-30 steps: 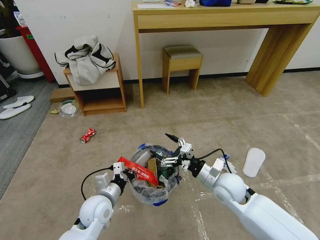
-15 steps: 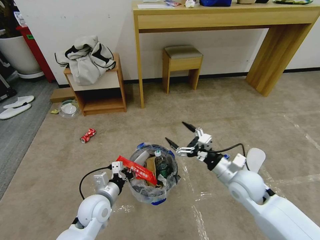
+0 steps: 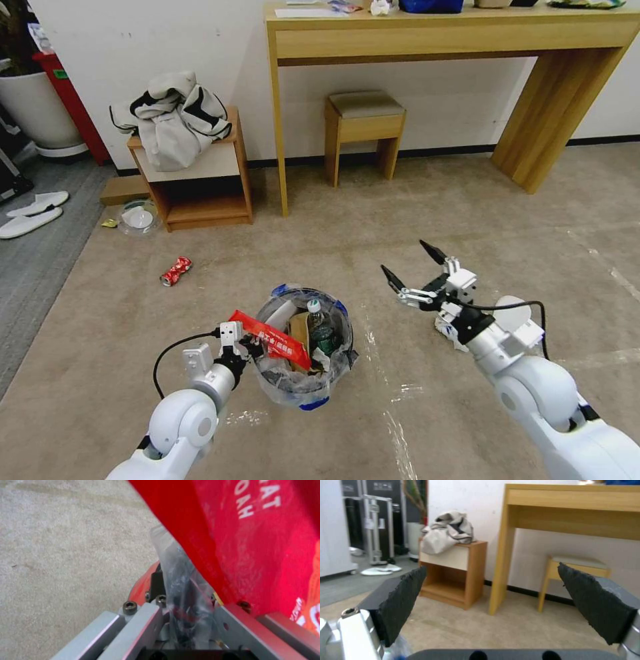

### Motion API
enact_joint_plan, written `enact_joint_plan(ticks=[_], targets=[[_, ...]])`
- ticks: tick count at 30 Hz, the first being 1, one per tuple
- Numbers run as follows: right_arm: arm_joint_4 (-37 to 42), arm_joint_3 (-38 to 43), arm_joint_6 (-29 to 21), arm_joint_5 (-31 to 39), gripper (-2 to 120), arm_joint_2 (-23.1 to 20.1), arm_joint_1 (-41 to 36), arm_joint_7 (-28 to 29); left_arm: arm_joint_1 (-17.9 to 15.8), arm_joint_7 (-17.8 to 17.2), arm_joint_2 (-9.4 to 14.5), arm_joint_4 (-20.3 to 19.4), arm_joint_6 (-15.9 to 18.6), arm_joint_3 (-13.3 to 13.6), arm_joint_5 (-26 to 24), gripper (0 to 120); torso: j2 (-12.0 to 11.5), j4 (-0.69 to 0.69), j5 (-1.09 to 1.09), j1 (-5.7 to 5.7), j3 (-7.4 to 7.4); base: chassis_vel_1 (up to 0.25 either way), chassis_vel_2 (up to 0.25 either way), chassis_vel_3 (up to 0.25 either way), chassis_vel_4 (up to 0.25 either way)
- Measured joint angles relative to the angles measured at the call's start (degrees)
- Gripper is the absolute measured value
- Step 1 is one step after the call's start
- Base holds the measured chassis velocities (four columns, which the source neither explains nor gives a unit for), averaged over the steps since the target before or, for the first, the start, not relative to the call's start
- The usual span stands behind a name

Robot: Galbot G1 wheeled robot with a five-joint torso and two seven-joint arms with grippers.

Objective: Pick up the trash bin and place the garbage on the floor into it.

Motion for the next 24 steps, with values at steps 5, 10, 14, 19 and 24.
enact_joint_plan(ticks=[5, 10, 14, 19, 24], targets=[[-0.3, 3.6, 1.0, -1.7, 100, 2.7, -3.0, -1.0, 0.7, 0.0, 0.4, -1.1, 0.0, -0.8, -0.1, 1, 0.0, 0.00, 0.00, 0.00, 0.00, 0.000, 0.000, 0.000, 0.000], [-0.7, 5.7, 1.9, -3.6, 100, 5.4, -4.4, -1.8, 1.1, -0.1, 0.5, -1.3, -0.1, -1.0, -0.1, 1, 0.0, 0.00, 0.00, 0.00, 0.00, 0.000, 0.000, 0.000, 0.000], [-0.6, 8.1, 2.8, -6.7, 100, 10.0, -6.1, -2.7, 0.6, -0.7, 0.1, -1.7, -0.1, -1.1, -0.1, 1, 0.0, -0.01, -0.01, 0.00, 0.00, 0.000, 0.000, 0.000, 0.000], [-0.4, 10.5, 3.4, -8.6, 100, 14.6, -7.5, -3.7, 0.2, -0.8, 0.0, -1.8, -0.1, -1.2, 0.0, 1, 0.0, -0.01, 0.00, 0.00, 0.00, 0.000, 0.000, 0.000, 0.000], [0.1, 12.2, 3.9, -10.2, 100, 17.5, -9.1, -4.2, -0.2, -0.5, 0.2, -1.6, -0.1, -0.9, 0.0, 1, 0.0, 0.00, -0.01, 0.00, 0.00, 0.000, 0.000, 0.000, 0.000]])
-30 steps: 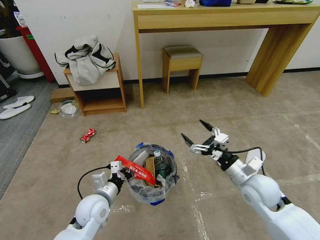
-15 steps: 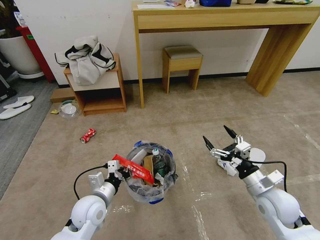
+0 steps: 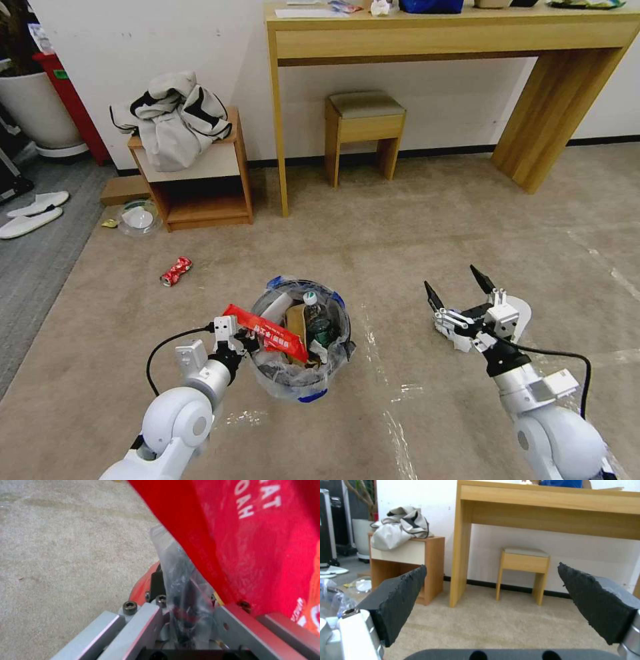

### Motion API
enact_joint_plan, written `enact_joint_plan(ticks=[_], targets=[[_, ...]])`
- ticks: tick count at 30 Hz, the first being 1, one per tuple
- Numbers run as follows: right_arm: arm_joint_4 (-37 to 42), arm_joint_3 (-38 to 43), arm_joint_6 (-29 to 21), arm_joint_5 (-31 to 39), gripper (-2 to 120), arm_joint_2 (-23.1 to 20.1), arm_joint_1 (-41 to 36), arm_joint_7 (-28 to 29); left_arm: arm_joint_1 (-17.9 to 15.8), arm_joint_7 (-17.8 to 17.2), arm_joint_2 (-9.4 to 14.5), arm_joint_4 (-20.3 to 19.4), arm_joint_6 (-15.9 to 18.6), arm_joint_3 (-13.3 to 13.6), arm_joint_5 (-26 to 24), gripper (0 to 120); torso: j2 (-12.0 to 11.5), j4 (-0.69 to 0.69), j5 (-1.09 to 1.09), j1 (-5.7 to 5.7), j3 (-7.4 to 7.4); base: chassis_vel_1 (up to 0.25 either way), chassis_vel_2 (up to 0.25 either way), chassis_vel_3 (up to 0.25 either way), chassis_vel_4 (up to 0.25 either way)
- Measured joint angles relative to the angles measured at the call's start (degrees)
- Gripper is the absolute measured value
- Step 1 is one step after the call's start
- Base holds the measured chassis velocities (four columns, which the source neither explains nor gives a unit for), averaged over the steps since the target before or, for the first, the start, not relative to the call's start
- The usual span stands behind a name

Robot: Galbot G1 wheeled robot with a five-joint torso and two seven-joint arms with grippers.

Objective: Pick up the trash bin and place the garbage on the floor into it.

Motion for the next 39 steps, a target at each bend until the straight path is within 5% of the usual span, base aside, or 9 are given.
enact_joint_plan(ticks=[39], targets=[[0.3, 4.9, 1.1, -2.2, 100, 3.4, -2.8, -2.3, 0.0, -0.8, -0.2, 0.5, 0.1, 0.9, 2.3, 1, 0.0, 0.00, 0.01, 0.01, 0.00, -0.014, -0.012, -0.010, -0.014]])
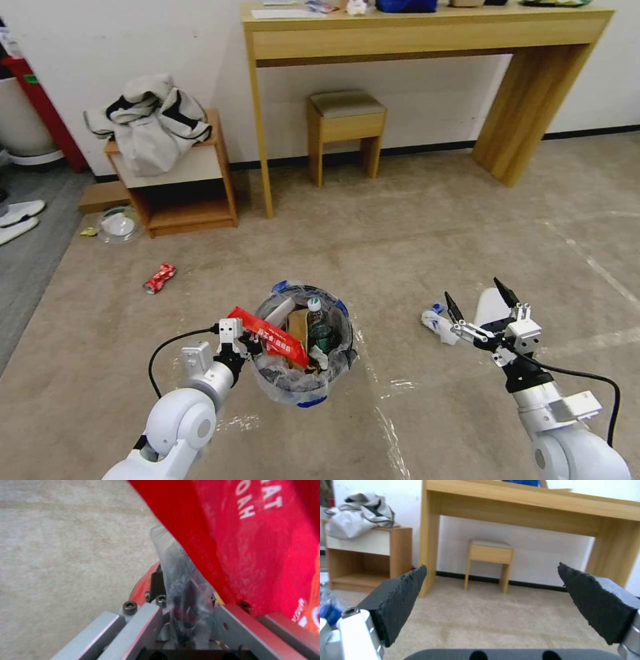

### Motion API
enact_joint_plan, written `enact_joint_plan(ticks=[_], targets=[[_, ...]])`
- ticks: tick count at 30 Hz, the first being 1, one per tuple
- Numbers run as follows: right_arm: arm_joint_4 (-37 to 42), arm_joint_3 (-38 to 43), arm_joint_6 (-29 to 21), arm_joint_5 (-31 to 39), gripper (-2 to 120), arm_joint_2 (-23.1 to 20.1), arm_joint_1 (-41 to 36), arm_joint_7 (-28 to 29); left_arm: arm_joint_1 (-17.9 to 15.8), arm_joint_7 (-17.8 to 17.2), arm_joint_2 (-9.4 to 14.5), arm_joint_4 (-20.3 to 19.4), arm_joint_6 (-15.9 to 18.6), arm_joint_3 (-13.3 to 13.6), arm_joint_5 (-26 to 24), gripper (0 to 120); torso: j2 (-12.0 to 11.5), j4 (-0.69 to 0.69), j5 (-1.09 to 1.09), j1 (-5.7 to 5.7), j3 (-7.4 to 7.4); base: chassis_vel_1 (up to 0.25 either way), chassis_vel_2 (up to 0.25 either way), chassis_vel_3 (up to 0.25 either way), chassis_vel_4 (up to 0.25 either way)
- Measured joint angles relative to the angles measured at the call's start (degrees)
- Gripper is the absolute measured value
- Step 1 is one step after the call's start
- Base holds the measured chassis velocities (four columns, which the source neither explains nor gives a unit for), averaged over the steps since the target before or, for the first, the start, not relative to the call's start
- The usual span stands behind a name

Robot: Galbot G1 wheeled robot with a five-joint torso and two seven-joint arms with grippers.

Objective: Pick up the trash bin and place the garbage on the floor into it.

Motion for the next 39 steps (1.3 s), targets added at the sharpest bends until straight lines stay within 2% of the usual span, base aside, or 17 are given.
enact_joint_plan(ticks=[5, 9, 14, 39], targets=[[-0.2, -0.1, 0.1, -0.3, 100, 0.4, -0.1, -0.1, -0.2, -0.4, -0.1, 0.2, -0.5, 0.0, -0.4, 1, 0.0, -0.03, 0.00, 0.00, 0.00, -0.039, -0.036, -0.045, -0.037], [-0.4, -0.3, 0.1, -0.6, 100, 0.6, -0.2, -0.2, -0.2, -0.5, -0.2, 0.4, -1.0, 0.0, -0.2, 1, 0.0, 0.04, 0.00, 0.00, 0.00, 0.000, 0.000, 0.000, 0.000], [-0.4, -0.4, 0.1, -0.6, 100, 0.7, -0.3, -0.4, -0.2, -0.6, -0.5, 0.4, -1.1, 0.0, -0.1, 1, 0.0, 0.00, 0.00, 0.00, 0.00, 0.000, 0.000, 0.000, 0.000], [-2.6, -0.4, -0.4, -1.3, 100, 0.3, 0.7, -0.4, -0.6, -1.1, -0.7, 0.8, -1.2, 0.0, 0.6, 1, 0.0, 0.00, 0.00, -0.01, 0.00, 0.000, 0.000, 0.000, 0.000]])
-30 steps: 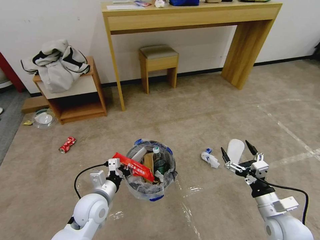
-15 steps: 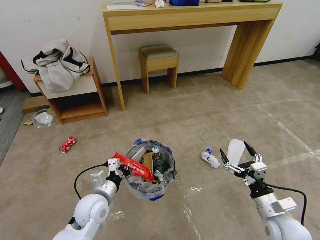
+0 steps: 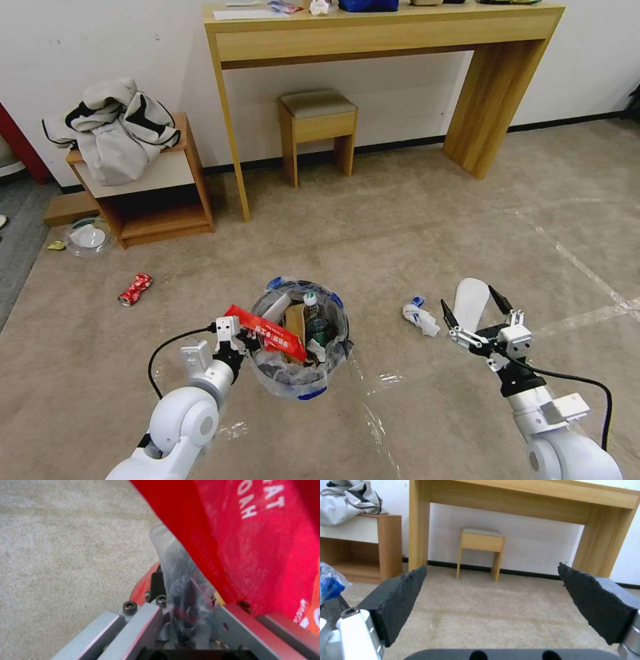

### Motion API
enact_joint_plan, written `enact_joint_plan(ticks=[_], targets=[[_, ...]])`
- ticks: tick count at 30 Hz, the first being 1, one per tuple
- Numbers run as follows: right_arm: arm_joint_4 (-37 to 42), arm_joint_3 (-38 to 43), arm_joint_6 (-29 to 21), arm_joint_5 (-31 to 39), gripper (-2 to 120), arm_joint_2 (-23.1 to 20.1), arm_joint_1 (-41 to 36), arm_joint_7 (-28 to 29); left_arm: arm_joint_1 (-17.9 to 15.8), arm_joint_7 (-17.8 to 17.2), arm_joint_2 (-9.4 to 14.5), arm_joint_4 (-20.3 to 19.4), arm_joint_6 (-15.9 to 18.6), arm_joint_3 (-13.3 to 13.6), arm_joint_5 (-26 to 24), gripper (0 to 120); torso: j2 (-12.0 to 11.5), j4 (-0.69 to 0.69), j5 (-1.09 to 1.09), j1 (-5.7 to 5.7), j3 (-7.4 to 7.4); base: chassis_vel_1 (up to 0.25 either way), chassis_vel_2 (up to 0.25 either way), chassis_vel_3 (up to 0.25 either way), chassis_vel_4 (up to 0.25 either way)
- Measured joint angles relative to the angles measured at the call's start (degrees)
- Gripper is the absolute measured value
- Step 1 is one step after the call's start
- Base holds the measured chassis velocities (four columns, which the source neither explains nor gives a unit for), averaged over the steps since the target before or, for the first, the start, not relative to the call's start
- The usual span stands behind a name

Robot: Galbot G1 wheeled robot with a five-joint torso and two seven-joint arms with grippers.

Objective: Pick up the trash bin and place the garbage on the floor into it.

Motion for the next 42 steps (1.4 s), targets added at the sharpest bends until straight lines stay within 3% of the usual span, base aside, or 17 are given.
enact_joint_plan(ticks=[12, 31, 42], targets=[[-1.1, 0.7, -0.1, 2.1, 100, -0.4, 0.6, -2.1, 0.0, -0.3, 0.2, 0.0, 0.1, -0.1, -0.1, 1, 0.0, 0.00, 0.01, -0.01, -0.01, -0.054, 0.038, 0.039, -0.040], [-1.5, 0.3, 1.9, 2.0, 100, -0.8, -0.5, -1.1, 0.9, -0.4, -0.2, -0.5, 0.2, -0.2, 0.9, 1, 0.0, 0.01, -0.01, 0.05, 0.02, -0.229, 0.228, 0.219, -0.223], [-3.5, 0.1, 2.3, 2.1, 100, -1.4, 0.4, -0.6, 1.0, -0.4, -0.6, -0.5, 0.2, -0.4, 1.4, 1, 0.0, -0.01, 0.01, -0.02, -0.02, 0.013, -0.022, -0.026, 0.015]])
